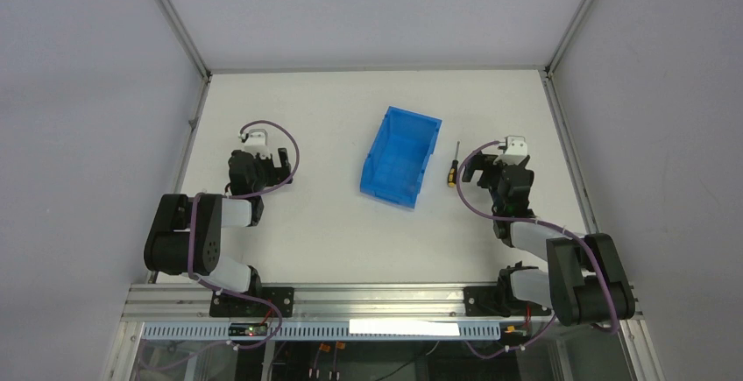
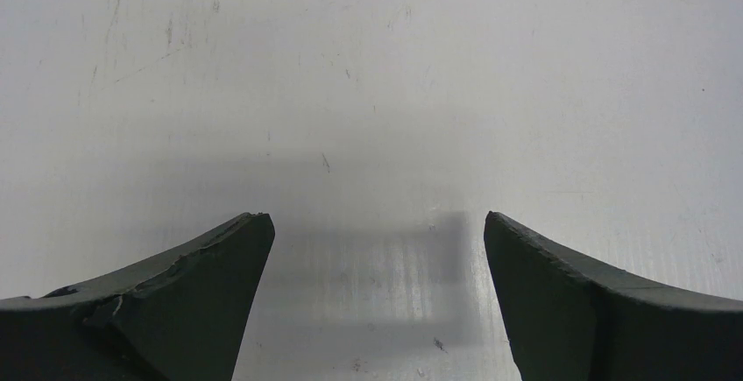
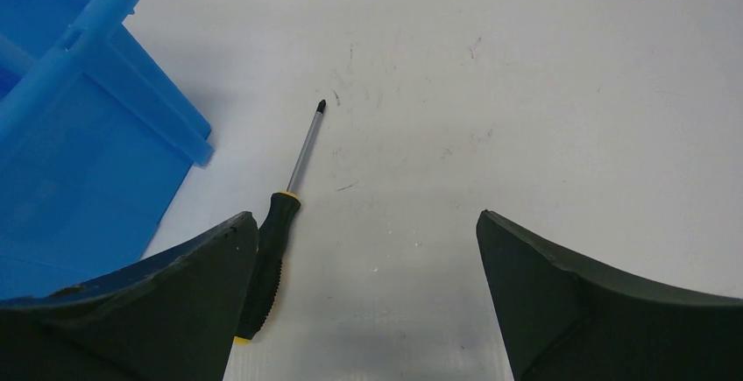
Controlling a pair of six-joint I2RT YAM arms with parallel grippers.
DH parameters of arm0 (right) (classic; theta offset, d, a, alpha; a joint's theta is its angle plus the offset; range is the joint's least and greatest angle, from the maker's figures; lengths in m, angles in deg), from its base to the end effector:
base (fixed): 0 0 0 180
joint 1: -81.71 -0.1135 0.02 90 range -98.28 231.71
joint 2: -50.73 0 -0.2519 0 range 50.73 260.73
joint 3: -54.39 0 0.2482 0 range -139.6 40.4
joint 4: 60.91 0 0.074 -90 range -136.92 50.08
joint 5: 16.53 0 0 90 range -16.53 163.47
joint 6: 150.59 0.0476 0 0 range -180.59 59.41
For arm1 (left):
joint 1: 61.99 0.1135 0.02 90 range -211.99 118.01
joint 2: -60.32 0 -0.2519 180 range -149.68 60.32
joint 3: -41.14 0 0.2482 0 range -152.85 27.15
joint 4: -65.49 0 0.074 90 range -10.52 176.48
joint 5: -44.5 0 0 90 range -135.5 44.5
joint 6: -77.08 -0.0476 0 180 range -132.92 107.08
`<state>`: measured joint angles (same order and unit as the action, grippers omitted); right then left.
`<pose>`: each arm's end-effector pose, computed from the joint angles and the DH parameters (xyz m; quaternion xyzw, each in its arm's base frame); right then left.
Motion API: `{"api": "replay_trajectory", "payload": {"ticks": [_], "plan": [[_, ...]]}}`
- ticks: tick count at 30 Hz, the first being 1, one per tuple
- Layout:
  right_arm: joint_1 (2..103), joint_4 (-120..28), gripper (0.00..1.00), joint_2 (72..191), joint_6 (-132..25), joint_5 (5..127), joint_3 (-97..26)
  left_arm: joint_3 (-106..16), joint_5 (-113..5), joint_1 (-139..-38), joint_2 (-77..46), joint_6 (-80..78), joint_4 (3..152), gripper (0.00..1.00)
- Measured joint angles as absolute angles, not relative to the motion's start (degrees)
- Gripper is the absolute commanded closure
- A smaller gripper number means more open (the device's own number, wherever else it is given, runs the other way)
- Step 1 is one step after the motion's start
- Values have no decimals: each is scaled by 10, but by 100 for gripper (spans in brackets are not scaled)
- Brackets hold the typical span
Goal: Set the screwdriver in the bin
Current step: Pick up the screwdriver from the center of the board.
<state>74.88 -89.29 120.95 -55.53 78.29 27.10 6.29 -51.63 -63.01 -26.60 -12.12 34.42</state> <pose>0.2328 0.0239 0.1510 0.0135 0.7906 0.0302 0.6115 0.2722 -0.0099 0.1258 0.0319 0.8229 -0.0530 0.5648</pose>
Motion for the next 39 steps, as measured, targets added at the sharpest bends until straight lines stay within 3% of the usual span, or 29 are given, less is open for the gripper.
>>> {"api": "replay_trajectory", "payload": {"ticks": [23, 39], "plan": [[749, -825, 1, 1185, -551, 820, 253, 63, -517, -630, -266, -121, 344, 0], [749, -512, 1, 1055, -557, 807, -16, 63, -518, -630, -266, -121, 344, 0]]}}
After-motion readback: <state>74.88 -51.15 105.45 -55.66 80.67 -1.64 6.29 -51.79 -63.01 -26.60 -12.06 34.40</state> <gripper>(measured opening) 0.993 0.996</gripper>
